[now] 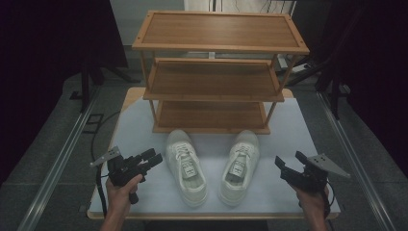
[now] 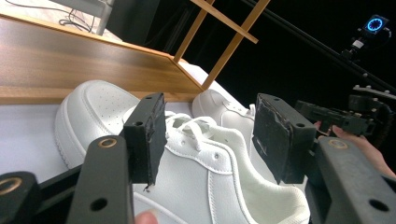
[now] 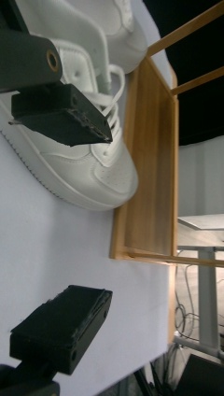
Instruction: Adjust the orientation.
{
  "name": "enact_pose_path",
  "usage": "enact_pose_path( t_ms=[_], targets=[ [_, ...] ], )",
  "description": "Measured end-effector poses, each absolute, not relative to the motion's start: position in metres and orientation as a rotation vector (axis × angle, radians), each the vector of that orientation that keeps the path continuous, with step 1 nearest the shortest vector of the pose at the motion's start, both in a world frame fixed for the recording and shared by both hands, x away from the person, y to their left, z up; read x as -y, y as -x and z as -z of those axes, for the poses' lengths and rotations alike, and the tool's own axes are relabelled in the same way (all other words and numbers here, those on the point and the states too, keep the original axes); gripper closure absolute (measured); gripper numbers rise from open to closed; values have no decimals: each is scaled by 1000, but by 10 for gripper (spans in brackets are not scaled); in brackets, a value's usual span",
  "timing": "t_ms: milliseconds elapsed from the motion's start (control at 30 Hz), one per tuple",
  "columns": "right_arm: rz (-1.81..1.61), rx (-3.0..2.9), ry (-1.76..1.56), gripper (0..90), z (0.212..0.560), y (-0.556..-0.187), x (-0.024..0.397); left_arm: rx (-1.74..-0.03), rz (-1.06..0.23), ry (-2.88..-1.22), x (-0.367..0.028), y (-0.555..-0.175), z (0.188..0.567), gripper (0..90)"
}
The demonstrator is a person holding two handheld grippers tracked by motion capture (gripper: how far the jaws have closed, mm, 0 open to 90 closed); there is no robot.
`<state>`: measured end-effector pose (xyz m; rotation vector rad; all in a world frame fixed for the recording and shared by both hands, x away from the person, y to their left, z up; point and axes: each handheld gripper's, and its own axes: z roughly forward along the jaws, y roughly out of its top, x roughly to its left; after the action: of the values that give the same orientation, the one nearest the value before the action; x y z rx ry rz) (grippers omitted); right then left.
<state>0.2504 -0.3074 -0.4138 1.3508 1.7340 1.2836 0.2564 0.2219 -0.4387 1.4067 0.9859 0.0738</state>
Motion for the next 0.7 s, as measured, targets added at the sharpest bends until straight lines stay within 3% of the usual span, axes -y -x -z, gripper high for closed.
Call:
enact_pose_path(
  t_ms=[700],
  targets=[
    [-1392,-1765,-1220,281,385,-235,279,-977,-74,-1385,-226,-245,432,422]
  ],
)
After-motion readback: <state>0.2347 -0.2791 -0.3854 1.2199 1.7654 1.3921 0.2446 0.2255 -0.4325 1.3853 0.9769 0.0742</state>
